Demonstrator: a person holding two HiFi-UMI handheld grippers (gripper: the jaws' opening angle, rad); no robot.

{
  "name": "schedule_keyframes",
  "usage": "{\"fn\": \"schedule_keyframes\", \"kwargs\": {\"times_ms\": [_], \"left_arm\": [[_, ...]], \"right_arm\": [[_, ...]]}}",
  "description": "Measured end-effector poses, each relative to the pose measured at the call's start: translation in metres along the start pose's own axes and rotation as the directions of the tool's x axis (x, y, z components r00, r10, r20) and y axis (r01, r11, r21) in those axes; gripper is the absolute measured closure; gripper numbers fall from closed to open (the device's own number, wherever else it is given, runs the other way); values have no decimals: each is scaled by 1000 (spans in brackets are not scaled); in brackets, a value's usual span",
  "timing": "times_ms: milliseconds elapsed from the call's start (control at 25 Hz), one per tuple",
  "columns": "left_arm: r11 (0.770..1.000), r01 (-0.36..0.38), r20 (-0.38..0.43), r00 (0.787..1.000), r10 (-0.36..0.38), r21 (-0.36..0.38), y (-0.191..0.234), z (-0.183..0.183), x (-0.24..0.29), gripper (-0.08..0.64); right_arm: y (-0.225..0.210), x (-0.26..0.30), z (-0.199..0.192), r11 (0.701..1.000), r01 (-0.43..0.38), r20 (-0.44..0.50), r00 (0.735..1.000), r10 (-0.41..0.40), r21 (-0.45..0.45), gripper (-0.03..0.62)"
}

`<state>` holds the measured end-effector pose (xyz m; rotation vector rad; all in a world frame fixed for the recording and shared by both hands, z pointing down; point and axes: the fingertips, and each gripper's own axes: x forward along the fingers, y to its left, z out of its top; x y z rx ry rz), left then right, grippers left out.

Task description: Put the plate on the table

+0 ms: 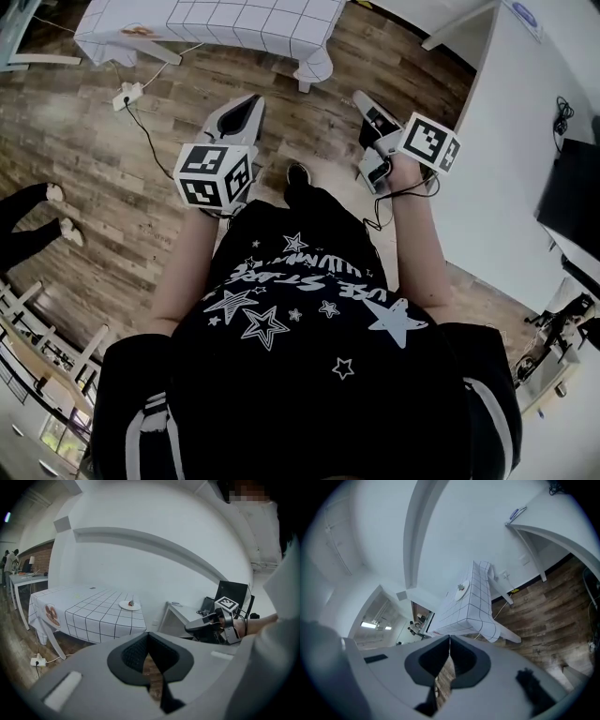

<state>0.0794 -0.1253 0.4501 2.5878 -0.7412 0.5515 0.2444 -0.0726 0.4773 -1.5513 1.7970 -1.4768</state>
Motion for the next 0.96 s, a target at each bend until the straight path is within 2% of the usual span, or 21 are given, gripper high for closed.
{"fn": "schedule_keyframes", "kwargs": {"times_ms": [160,520,960], "left_arm": [[1000,2,10,1000,-2,-6,4,-10,-22,551],[999,-9,12,1000,10,-49,15,-54,-101,551],[1000,15,81,997,-13,-16,-5,-88,-185,551]], "right_arm": [[13,0,-24,999,15,-23,1000,-16,-46,578],[50,-16,-99,997,22,-33,999,-24,-69,578],[88,-58,-180,992,11,-7,1000,-12,-124,578]]}}
